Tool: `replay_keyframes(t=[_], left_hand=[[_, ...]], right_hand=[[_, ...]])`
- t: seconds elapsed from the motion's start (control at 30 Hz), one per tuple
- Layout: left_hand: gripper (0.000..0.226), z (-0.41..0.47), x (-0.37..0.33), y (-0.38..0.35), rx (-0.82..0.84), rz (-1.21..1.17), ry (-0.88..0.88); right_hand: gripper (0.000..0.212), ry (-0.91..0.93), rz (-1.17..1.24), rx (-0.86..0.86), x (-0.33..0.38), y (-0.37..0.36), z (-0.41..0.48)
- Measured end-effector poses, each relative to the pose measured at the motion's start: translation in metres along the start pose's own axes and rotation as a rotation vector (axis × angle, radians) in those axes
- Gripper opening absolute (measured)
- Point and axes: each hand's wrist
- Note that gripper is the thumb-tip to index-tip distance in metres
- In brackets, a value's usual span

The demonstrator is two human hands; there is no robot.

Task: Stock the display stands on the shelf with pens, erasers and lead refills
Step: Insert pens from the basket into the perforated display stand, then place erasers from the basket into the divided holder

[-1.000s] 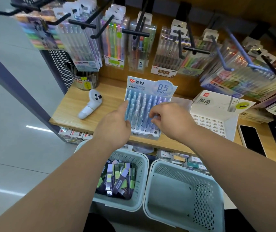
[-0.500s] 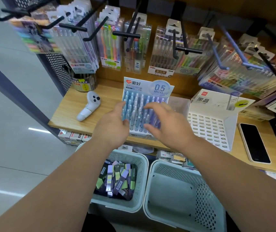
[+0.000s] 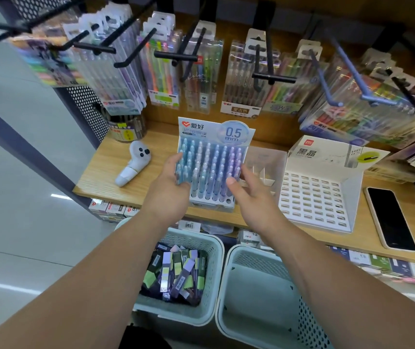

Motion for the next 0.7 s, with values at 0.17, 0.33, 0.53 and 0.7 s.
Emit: replay_keyframes(t=[0.17,0.33,0.53,0.7], left_hand=[[0.067,0.009,0.001,0.006,-0.038,-0.065,0.008],[0.067,0.027,-0.001,0.013,-0.02,0.039,-0.058],[0.072,0.051,0.004,0.032,0.052,0.161,-0.009],[0.082,0.036,0.014,0.065,0.205,0.51,-0.255]], right_hand=[[0.062,0.005,-0.031,0.022,0.004,-0.012,0.009],[0.07,-0.023,-0.026,0.049,0.009,-0.016,0.023],[0.069,-0.09,0.071,0.023,0.02,-0.016,0.032],[0.054,0.11,-0.175,-0.153,-0.002,-0.022,0.014]])
Point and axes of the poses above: each hand's wrist, its own z-axis towards the middle knuckle, its own y-axis out of the back of the hand, x = y × z, and after that the axes turned 5 degrees about -y, right-handed
